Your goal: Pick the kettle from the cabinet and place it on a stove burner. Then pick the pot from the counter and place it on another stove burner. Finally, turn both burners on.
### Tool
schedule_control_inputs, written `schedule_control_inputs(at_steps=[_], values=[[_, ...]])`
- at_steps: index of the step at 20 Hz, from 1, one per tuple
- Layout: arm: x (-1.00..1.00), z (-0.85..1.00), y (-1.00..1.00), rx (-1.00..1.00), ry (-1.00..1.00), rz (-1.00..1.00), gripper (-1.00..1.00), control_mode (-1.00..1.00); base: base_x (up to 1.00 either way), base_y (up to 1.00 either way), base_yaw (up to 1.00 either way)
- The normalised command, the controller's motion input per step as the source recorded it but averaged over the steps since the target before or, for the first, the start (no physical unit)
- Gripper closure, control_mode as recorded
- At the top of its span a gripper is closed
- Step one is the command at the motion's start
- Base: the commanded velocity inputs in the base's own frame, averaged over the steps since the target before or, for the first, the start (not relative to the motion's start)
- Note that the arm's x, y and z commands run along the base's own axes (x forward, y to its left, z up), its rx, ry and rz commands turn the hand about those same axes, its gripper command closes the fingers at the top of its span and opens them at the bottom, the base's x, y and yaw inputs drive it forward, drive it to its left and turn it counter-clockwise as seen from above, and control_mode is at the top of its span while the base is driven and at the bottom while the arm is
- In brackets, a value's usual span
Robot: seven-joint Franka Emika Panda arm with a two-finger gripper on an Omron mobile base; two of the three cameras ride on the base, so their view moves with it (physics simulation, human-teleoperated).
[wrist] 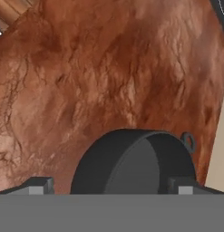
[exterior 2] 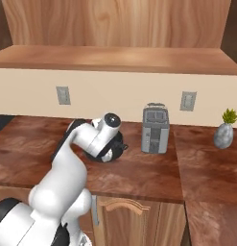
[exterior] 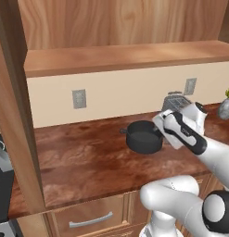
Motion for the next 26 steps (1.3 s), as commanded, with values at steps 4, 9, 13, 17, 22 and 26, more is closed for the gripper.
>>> schedule_control_inputs(at_steps=[4, 9, 13, 17, 22, 26], values=[[0.19, -0.05, 0.00, -0.07, 0.16, -0.20, -1.00, -1.00, 0.00, 0.00, 0.00], [0.22, 0.00, 0.00, -0.08, 0.18, -0.18, -1.00, -1.00, 0.00, 0.00, 0.00], [0.18, -0.03, 0.00, -0.07, 0.15, -0.16, -1.00, -1.00, 0.00, 0.00, 0.00], [0.10, -0.09, 0.00, -0.06, 0.13, -0.15, -1.00, -1.00, 0.00, 0.00, 0.00], [0.00, -0.19, 0.00, -0.05, 0.07, -0.11, -1.00, -1.00, 0.00, 0.00, 0.00], [0.00, -0.22, 0.00, -0.04, 0.05, -0.07, -1.00, -1.00, 0.00, 0.00, 0.00]])
